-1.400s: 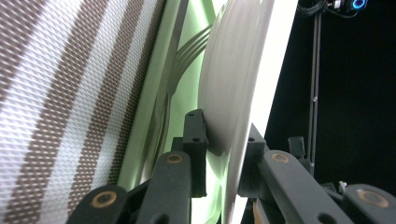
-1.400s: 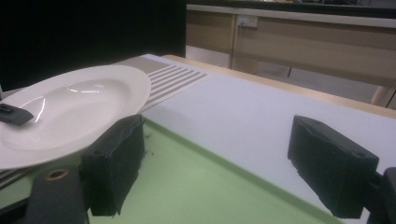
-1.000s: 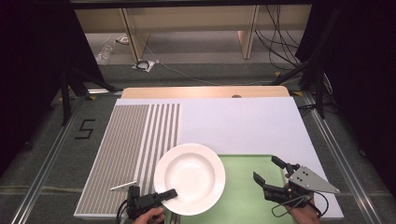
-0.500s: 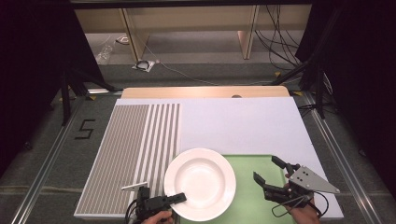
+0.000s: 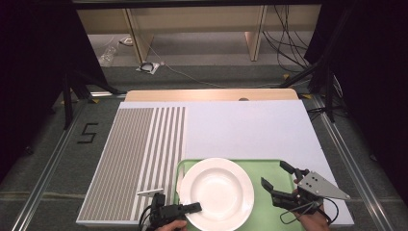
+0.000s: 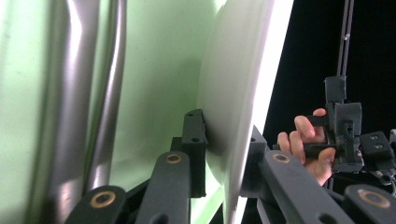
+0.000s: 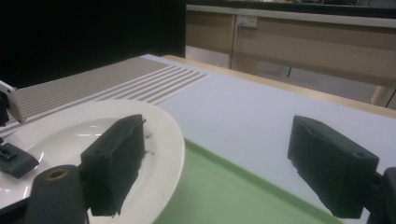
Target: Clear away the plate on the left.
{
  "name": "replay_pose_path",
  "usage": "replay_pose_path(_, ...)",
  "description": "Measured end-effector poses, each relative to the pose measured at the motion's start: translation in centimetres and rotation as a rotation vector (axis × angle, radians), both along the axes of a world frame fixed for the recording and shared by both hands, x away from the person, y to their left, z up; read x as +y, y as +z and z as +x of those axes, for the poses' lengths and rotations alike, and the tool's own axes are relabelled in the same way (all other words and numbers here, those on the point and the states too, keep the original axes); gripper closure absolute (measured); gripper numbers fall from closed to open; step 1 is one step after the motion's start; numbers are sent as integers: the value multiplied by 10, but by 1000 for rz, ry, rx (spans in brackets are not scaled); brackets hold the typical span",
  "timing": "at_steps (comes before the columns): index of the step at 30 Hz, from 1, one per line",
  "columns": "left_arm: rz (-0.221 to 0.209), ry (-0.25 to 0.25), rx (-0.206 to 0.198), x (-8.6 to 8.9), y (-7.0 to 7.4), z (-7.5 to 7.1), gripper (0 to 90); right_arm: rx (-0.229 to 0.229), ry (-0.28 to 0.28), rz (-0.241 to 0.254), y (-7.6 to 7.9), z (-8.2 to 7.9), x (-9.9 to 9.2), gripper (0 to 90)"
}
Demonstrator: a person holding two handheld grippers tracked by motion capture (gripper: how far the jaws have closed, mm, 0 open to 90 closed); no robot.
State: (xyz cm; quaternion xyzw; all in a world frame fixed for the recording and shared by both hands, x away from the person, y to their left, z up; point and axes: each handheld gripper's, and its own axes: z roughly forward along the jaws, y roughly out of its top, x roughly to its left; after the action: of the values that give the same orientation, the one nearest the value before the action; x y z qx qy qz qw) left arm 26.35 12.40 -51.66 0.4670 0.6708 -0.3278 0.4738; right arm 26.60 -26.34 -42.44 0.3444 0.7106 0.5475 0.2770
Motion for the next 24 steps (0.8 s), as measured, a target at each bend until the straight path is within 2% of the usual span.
replay_pose_path(18, 7, -43, 13, -17, -5, 5, 776, 0, 2, 0, 0, 0, 0, 196)
replay_pose_path(24, 2, -45, 29, -21, -7, 6, 775, 0, 2, 1, 0, 0, 0, 196)
